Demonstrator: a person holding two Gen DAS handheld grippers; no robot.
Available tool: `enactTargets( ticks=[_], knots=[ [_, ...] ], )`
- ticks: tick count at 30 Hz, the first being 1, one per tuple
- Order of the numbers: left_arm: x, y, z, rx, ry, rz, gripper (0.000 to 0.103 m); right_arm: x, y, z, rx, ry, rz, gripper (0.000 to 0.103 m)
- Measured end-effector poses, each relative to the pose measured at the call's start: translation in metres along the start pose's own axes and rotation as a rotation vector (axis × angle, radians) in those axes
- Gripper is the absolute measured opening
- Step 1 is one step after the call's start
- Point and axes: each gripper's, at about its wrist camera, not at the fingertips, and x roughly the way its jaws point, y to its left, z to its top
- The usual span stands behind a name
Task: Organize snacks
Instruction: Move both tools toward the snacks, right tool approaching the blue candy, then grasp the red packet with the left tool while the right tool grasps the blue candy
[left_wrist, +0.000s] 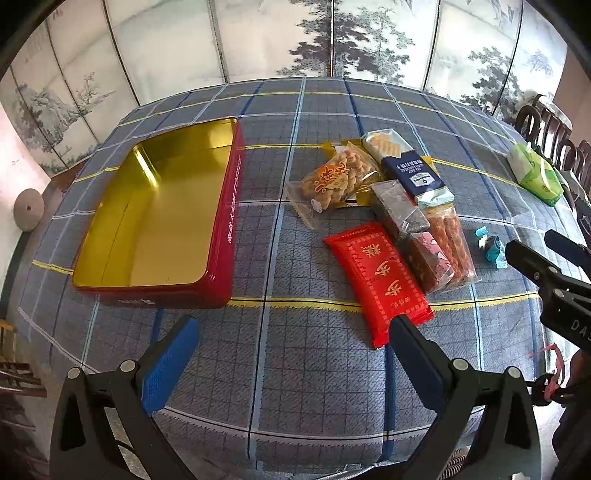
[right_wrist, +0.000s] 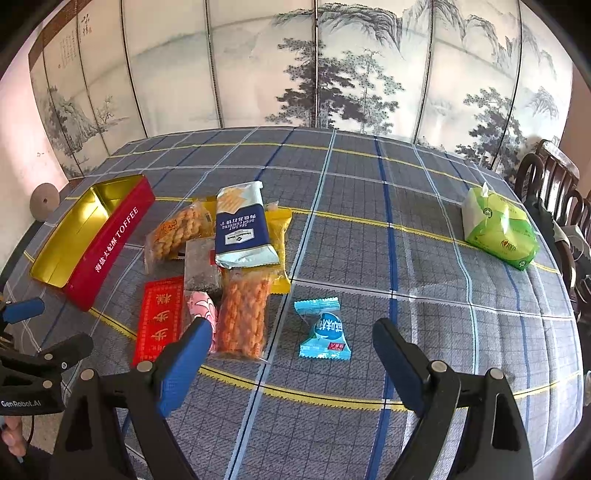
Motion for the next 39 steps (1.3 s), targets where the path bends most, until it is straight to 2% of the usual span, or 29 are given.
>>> enactTargets(
  ticks=[19, 21, 23, 29, 39],
  knots=[
    [0.005, 0.0, -0.002, -0.003, 0.01, 0.001, 0.101, 0.007, -0.009, -0.004, 0.012, 0.014, 0.008, 0.09],
    [0.006, -0.001, -0.003, -0.003, 0.012, 0.001, 0.101, 0.009, -0.01, -0.005, 0.008, 0.021, 0.009, 0.088],
    [0.006, -0.002, -0.003, -0.001, 0.013, 0.002, 0.101, 0.013, -0.011, -0.006, 0.003, 0.034, 0.014, 0.078],
    [0.01, -0.005, -0.003, 0.0, 0.021, 0.006, 0.101, 0.028, -0.021, -0.009, 0.015, 0.065, 0.016, 0.062],
    [0.019, -0.01, 0.001, 0.008, 0.044, 0.008, 0.101, 0.063, -0.032, -0.008, 0.02, 0.116, 0.031, 0.048]
  ],
)
